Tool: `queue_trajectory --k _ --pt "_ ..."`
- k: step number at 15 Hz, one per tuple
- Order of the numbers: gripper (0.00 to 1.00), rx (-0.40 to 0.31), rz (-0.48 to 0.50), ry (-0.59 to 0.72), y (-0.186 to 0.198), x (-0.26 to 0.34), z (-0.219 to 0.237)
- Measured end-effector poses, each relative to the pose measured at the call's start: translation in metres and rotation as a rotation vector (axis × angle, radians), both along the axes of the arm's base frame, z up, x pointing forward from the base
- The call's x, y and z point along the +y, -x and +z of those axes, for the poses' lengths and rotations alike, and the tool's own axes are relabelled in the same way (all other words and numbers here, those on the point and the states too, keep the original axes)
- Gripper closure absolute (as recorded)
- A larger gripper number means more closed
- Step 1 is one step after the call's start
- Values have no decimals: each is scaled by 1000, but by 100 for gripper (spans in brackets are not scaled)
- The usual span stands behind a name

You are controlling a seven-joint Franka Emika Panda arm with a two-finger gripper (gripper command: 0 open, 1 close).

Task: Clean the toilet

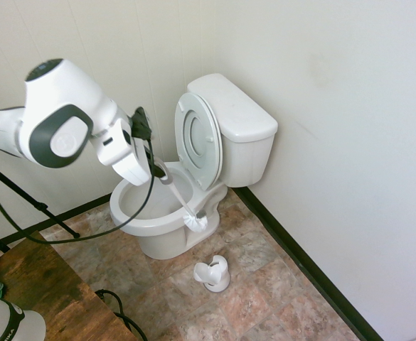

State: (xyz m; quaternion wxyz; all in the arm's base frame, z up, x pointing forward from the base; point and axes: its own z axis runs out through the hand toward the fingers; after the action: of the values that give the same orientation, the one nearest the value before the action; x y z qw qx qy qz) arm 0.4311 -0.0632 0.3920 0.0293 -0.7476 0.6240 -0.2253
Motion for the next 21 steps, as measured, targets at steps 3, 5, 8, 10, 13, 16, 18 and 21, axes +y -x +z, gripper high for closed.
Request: queue_trajectory --k 3,5,8,10,13,16,18,21 --pt "100 55 -25 -1 -27 -22 -50" --pt "100 84 -37 -8 -44 -26 -84" --pt "100 128 -46 -37 -67 -29 -140" --pt "100 154 -56 -53 -80 -37 -176" --pt "100 194 -61 -81 -99 -43 -227" --pt "100 204 -92 -97 -113 -57 -262" --pt "100 207 -112 -104 -120 -62 -278" --pt "100 223 -122 -130 -126 -65 -306"
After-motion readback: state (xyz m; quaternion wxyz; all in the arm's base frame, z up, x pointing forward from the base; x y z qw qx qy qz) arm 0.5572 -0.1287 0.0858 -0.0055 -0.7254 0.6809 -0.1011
